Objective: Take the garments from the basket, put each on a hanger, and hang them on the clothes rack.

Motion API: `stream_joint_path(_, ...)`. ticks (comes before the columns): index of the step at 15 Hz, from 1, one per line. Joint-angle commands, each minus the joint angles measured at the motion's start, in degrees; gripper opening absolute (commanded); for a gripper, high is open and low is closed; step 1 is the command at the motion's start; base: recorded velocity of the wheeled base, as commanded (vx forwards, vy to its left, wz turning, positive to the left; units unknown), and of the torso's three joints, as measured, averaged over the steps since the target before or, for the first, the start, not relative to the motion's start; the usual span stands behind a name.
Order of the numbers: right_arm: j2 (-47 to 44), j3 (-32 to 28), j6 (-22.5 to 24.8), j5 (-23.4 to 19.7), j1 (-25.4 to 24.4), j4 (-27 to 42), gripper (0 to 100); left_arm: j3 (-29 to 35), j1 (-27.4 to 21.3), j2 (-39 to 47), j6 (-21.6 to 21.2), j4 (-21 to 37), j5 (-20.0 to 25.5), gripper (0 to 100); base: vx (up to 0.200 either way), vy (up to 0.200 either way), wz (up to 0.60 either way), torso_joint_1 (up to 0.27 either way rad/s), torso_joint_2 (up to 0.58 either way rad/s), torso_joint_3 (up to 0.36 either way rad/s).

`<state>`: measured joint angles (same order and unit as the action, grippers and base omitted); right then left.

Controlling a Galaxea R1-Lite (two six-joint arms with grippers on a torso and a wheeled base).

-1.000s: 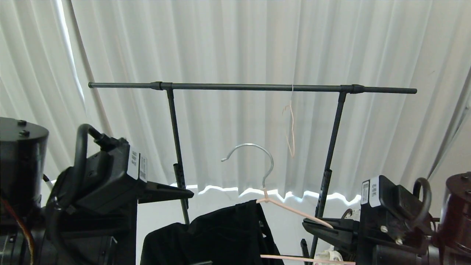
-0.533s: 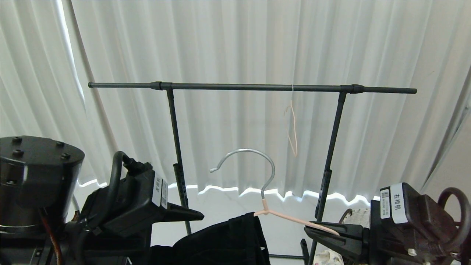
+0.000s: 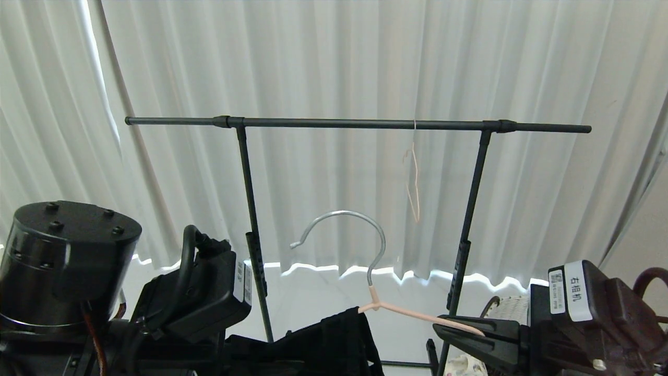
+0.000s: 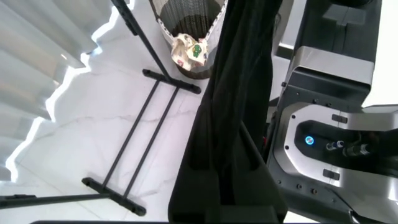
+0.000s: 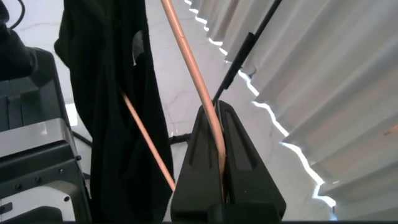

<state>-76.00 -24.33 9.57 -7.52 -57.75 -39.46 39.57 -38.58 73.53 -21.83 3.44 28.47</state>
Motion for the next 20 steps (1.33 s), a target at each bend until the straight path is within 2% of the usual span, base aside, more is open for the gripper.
stream_joint_path(1, 0.3, 0.3, 0.0, 0.0, -0.1, -0.1, 0, 0.0, 0.1, 0.6, 0.0, 0.0, -0.1, 0, 0.0, 0.0, 0.0, 0.0, 0.0, 0.0)
stream_joint_path(2, 0.6, 0.3, 0.0, 0.3, -0.2, 0.0, 100, 0.0, 0.1, 0.6, 0.0, 0.0, -0.2, 0, 0.0, 0.0, 0.0, 0.0, 0.0, 0.0)
stream_joint_path(4, 0.8, 0.4, 0.0, 2.2, -0.1, 0.0, 100, -0.5, 0.5, 0.6, 0.0, -0.1, -0.6, 0, 0.0, 0.0, 0.0, 0.0, 0.0, 0.0)
stream_joint_path(5, 0.8, 0.6, 0.0, 3.3, 0.0, 0.0, 100, -0.9, 1.1, 1.0, 0.0, -0.1, -2.3, 0, 0.0, 0.0, 0.0, 0.0, 0.0, 0.0)
stream_joint_path(6, 0.8, 0.6, 0.0, 4.4, 0.1, 0.0, 100, -1.4, 1.8, 1.1, 0.0, -0.3, -4.2, 0, 0.0, 0.0, 0.0, 0.0, 0.0, 0.0)
stream_joint_path(7, 0.8, 1.4, 0.0, 6.7, 0.1, 0.0, 100, -2.9, 2.1, 1.3, 0.0, -2.1, -9.4, 0, 0.0, 0.0, 0.0, 0.0, 0.0, 0.0)
stream_joint_path(9, 0.8, 2.4, 0.0, 7.3, 0.1, 0.0, 100, -6.5, 3.0, 2.3, 0.2, -8.4, -16.8, 0, 0.0, 0.0, 0.0, 0.0, 0.0, 0.0)
stream_joint_path(12, -0.6, 3.0, -1.0, 7.0, 0.1, 0.0, 100, -7.8, 6.2, 5.0, 0.4, -18.9, -19.1, 0, 0.0, 0.0, 0.0, 0.0, 0.0, 0.0)
stream_joint_path(13, -2.2, 2.8, -3.2, 7.2, 0.0, 0.0, 100, -6.8, 7.1, 6.4, 0.6, -21.4, -21.9, 0, 0.0, 0.0, 0.0, 0.0, 0.0, 0.0)
stream_joint_path(14, -4.1, 2.4, -7.5, 7.3, -0.3, 0.0, 100, -5.2, 7.2, 7.1, 1.1, -22.3, -24.4, 0, 0.0, 0.0, 0.0, 0.0, 0.0, 0.0)
stream_joint_path(16, -7.9, -0.7, -17.7, 8.5, -2.2, -0.1, 100, -0.9, 7.2, 7.9, 3.8, -22.4, -26.1, 0, 0.0, 0.0, 0.0, 0.0, 0.0, 0.0)
stream_joint_path(17, -9.8, -3.6, -20.8, 10.3, -2.5, -0.1, 100, 0.8, 7.2, 8.9, 4.2, -22.4, -27.0, 0, 0.0, 0.0, 0.0, 0.0, 0.0, 0.0)
stream_joint_path(20, -15.0, -8.3, -26.3, 12.4, -2.5, -0.3, 100, 5.1, 7.6, 10.8, 6.5, -23.2, -29.1, 0, 0.0, 0.0, 0.0, 0.0, 0.0, 0.0)
